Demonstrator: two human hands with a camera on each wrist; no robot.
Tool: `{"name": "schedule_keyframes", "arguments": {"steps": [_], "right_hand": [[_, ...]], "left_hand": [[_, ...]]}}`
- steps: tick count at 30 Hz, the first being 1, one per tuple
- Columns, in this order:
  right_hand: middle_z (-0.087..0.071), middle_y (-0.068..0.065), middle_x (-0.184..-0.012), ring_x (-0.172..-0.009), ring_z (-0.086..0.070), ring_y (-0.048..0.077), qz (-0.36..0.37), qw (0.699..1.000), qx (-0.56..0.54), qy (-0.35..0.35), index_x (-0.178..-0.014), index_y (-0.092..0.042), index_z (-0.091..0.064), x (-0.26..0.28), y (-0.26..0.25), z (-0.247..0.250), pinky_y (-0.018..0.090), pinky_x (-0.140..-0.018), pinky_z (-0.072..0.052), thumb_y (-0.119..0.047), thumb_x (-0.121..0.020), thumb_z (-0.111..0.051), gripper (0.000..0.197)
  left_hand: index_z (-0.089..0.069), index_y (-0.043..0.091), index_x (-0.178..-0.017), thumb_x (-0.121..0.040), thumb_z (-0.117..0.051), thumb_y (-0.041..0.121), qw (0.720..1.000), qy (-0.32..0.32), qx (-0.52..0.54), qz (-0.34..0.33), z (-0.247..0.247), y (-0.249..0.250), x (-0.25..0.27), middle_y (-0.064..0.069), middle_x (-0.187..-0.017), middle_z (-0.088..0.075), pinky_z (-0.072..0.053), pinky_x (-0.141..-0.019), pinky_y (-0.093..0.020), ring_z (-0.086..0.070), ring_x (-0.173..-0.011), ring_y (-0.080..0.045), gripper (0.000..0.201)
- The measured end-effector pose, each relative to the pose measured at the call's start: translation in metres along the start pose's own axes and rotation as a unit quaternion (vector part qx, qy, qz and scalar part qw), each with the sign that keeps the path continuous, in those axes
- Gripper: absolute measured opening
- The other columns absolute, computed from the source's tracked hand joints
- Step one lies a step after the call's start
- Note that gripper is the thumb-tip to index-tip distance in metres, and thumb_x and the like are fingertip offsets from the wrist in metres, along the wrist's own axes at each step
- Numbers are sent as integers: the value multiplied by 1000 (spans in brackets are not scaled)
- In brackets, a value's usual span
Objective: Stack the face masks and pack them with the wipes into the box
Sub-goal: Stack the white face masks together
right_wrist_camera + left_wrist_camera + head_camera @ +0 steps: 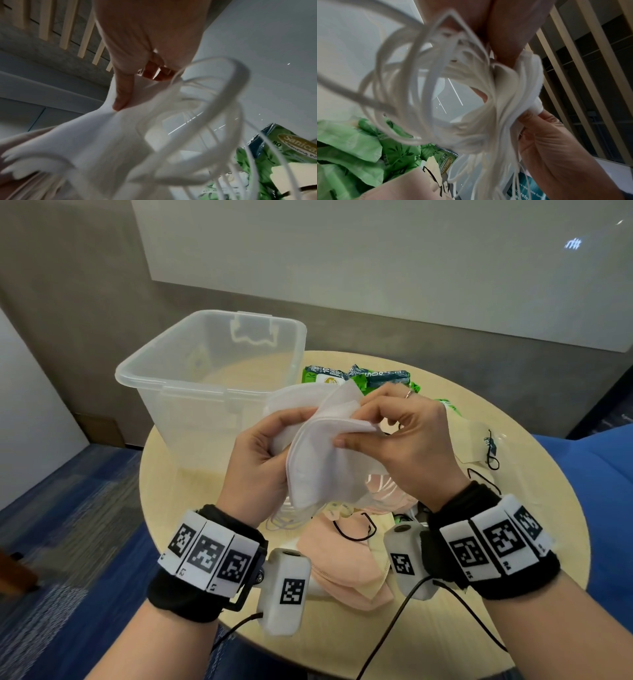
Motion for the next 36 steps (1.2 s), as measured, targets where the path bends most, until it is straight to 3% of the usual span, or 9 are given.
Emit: {"name": "schedule_keyframes", "arguments": {"steps": [2,6,10,12,20,24,27,32,36], "right_hand": [[-60,-8,-67,-69,-51,15,-8,1000,-3,-10,-71,-20,-68,-1,0,2,19,-67,-39,-18,-59,-85,21],[-60,-1,-64,-60,-47,3,-46,997,-58,-36,-72,-14,-67,-5,-5,6,19,-59,-41,-9,-58,-84,23],[-57,0,-61,-59,-53,14,-153,979,-135,-26,-104,-29,-54,-7,-2,6,25,-57,-47,0,-54,-85,65],[-61,1,-63,-63,-57,15,-191,968,-163,-24,-110,-25,-53,-6,0,5,26,-62,-52,2,-54,-83,70],[-69,12,-76,-68,-64,15,-212,960,-185,-3,-94,-12,-65,-4,-2,5,32,-69,-57,7,-54,-82,47],[-69,-3,-68,-62,-63,7,-184,968,-168,-8,-89,-13,-64,-4,-3,7,22,-62,-54,5,-53,-83,45],[-68,-4,-69,-63,-61,6,-164,974,-153,-27,-82,-16,-64,-3,-5,6,21,-62,-52,3,-52,-84,41],[-64,-3,-68,-60,-57,5,-148,979,-140,-28,-73,-16,-62,-3,-4,6,16,-57,-49,2,-51,-85,36],[-63,-4,-71,-62,-52,3,-145,984,-101,-20,-75,-21,-63,-3,1,7,16,-59,-45,-7,-54,-87,35]], "left_hand": [[-67,18,-92,-68,-63,0,1000,-8,-4,5,0,-2,0,14,-84,-72,-51,-67,-16,-64,-78,1,31],[-74,31,-86,-67,-63,-2,1000,-19,-18,-8,0,-2,0,14,-88,-72,-51,-70,-17,-64,-82,-1,39],[-71,32,-91,-68,-62,-3,998,-22,-45,-24,0,1,0,17,-91,-72,-50,-74,-17,-64,-86,1,43],[-69,30,-94,-69,-63,-3,998,-23,-46,-26,0,1,1,16,-92,-72,-51,-75,-18,-64,-87,-1,42],[-67,26,-95,-65,-68,4,998,-27,-42,-23,-1,2,1,17,-89,-72,-49,-74,-16,-63,-85,1,36],[-71,20,-85,-78,-54,12,1000,-5,15,18,-4,3,0,11,-80,-72,-49,-68,-16,-64,-77,-2,20],[-75,17,-71,-82,-45,19,995,11,84,59,-5,0,-1,3,-72,-71,-51,-64,-18,-64,-69,-8,33],[-73,17,-72,-72,-64,14,997,12,49,64,-6,0,1,4,-71,-70,-51,-61,-19,-63,-66,-8,9],[-67,11,-82,-65,-77,0,999,2,1,34,-5,1,1,9,-72,-71,-51,-61,-17,-64,-69,-4,22]]}}
Point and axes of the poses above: each hand's wrist, its own x-axis away from the middle knuckle, its own z-axis out of the back of the hand, y = z × x, the point moved 4 cm from there along -x, towards the middle knuckle
